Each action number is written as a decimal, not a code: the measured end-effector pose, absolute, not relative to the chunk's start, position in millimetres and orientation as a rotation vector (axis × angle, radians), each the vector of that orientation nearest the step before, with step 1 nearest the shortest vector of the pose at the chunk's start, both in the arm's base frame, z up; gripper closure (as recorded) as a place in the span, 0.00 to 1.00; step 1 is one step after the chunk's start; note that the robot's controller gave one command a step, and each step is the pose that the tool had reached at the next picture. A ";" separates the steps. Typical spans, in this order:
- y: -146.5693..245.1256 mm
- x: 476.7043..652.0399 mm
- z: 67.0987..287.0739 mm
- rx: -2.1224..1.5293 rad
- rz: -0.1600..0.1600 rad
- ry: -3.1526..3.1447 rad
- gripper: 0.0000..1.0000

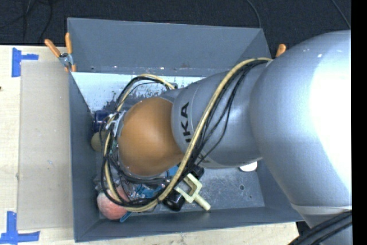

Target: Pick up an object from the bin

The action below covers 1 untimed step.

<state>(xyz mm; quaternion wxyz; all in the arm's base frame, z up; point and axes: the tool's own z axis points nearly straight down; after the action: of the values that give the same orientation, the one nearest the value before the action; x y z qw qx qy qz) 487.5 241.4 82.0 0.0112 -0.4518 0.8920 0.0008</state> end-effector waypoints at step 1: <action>241.2 486.3 102.5 -1.411 0.003 2.786 1.00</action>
Offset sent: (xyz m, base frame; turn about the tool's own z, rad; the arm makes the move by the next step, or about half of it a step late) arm -0.0001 0.0001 0.0022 0.0000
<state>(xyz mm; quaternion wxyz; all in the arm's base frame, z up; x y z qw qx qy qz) 486.3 241.2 102.5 0.0092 -0.4519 0.8920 0.0010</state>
